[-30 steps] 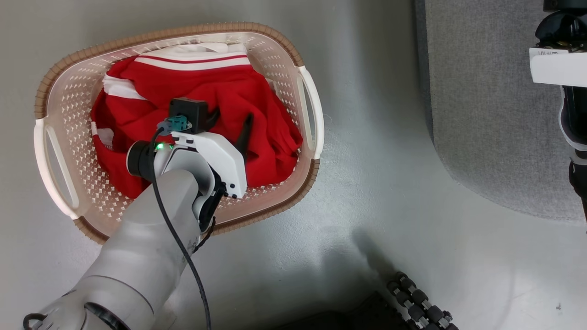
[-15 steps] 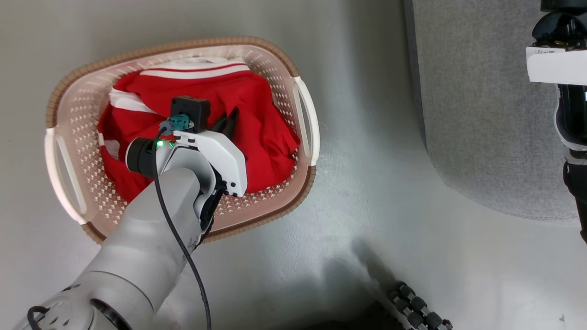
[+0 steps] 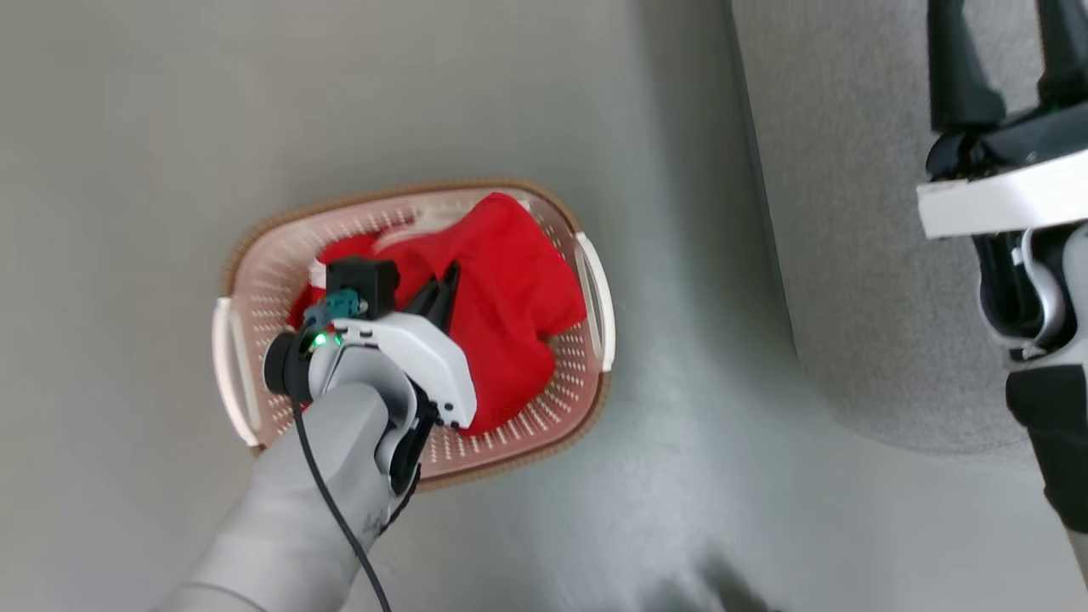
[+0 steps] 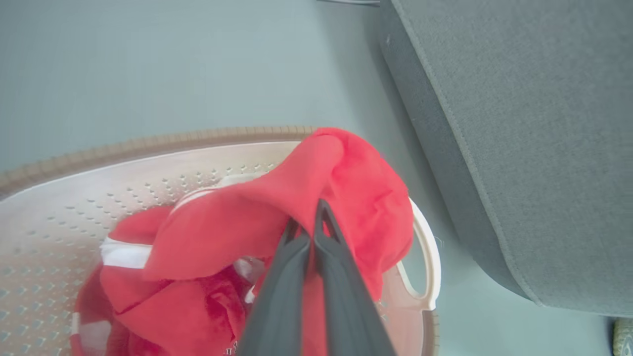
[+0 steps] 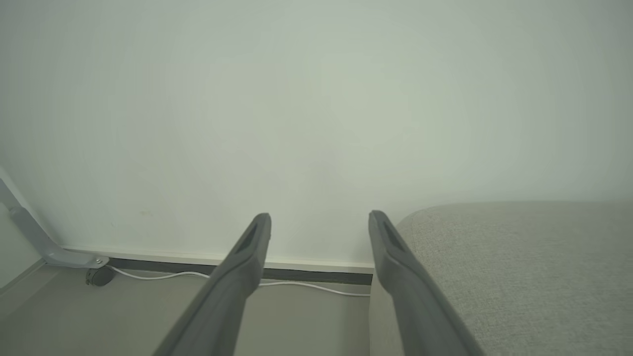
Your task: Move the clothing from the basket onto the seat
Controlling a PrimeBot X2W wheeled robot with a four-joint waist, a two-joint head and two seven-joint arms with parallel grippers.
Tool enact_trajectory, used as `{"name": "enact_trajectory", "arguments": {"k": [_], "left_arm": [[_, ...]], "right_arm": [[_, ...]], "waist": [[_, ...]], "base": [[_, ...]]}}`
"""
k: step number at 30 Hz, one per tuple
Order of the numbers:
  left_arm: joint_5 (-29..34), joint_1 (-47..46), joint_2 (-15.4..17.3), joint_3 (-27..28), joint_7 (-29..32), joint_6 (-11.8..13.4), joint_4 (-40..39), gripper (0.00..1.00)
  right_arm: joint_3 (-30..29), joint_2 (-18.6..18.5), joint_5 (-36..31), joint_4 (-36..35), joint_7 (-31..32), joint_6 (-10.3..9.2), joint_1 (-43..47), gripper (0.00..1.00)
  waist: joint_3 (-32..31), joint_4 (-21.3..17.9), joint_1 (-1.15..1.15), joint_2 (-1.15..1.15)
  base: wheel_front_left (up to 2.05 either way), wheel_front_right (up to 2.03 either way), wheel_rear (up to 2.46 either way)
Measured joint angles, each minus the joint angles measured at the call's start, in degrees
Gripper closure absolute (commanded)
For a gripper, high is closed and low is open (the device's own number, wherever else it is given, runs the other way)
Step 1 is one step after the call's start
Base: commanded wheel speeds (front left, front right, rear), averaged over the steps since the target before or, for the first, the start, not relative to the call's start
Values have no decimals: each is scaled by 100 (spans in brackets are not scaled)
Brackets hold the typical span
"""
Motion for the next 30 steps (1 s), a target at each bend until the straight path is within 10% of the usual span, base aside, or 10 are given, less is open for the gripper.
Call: {"name": "enact_trajectory", "arguments": {"k": [14, 30], "left_arm": [[2023, 1588, -29, 2262, 0, -146, -1557, 100], [3164, 1985, -33, 2949, -1, -502, -3194, 100]], "right_arm": [[22, 48, -205, 544, 0, 1, 948, 0], [-63, 202, -291, 949, 0, 0, 1746, 0]], "waist": [[-1517, 421, 0, 0], [-2668, 879, 0, 0]], "base": [[0, 0, 0], [0, 0, 0]]}}
